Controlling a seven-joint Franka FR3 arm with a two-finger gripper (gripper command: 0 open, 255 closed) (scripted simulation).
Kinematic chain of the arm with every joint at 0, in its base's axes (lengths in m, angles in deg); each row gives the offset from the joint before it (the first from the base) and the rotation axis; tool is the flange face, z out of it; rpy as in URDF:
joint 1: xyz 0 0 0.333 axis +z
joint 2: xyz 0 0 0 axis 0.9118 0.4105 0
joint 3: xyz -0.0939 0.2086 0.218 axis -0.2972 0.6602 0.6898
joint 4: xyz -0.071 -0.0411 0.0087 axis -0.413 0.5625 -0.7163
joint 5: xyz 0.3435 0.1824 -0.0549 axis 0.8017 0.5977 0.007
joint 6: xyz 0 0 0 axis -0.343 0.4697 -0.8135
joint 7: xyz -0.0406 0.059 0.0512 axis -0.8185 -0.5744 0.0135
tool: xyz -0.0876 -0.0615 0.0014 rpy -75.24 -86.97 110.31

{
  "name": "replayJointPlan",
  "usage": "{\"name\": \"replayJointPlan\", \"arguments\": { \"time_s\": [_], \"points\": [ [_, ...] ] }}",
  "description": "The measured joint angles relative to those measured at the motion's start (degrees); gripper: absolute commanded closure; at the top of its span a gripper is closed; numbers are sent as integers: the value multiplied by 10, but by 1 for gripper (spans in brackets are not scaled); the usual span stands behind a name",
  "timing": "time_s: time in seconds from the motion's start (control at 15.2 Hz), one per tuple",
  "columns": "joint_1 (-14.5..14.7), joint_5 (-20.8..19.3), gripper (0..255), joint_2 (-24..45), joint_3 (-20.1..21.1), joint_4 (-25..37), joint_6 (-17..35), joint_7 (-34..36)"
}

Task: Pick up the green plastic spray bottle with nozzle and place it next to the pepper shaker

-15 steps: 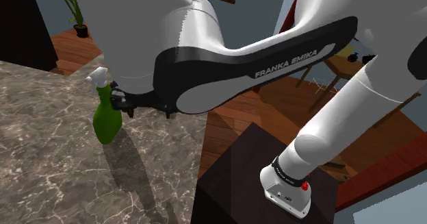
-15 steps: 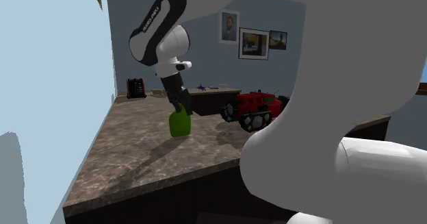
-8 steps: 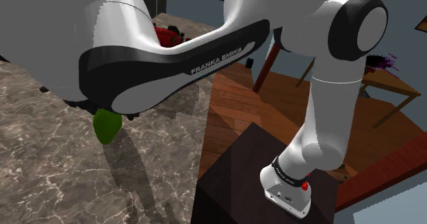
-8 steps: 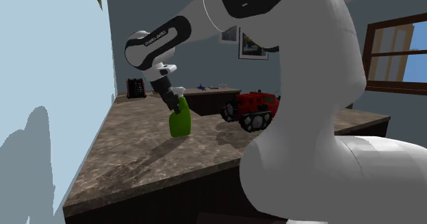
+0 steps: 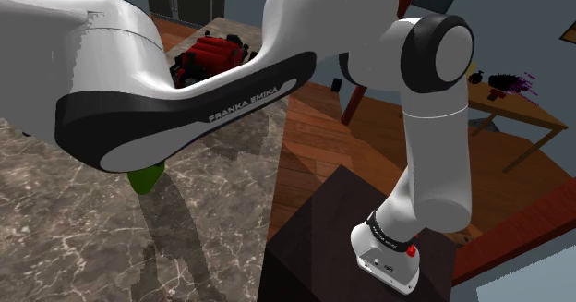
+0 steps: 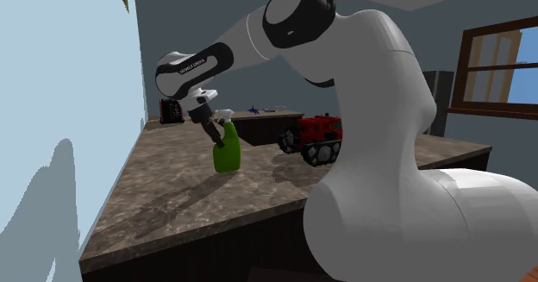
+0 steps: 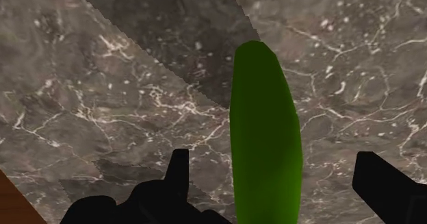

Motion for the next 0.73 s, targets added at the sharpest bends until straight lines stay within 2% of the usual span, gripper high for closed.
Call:
{"name": "replayJointPlan", "arguments": {
  "time_s": [0.2,0.59,0.66,0.73],
  "points": [
    [-7,-6,0,6,-5,-14,18,5],
    [-9,-7,0,5,-4,-19,22,6],
    [-9,-7,255,5,-4,-19,22,6],
    [-9,-7,255,5,-4,-19,22,6]
  ]
}}
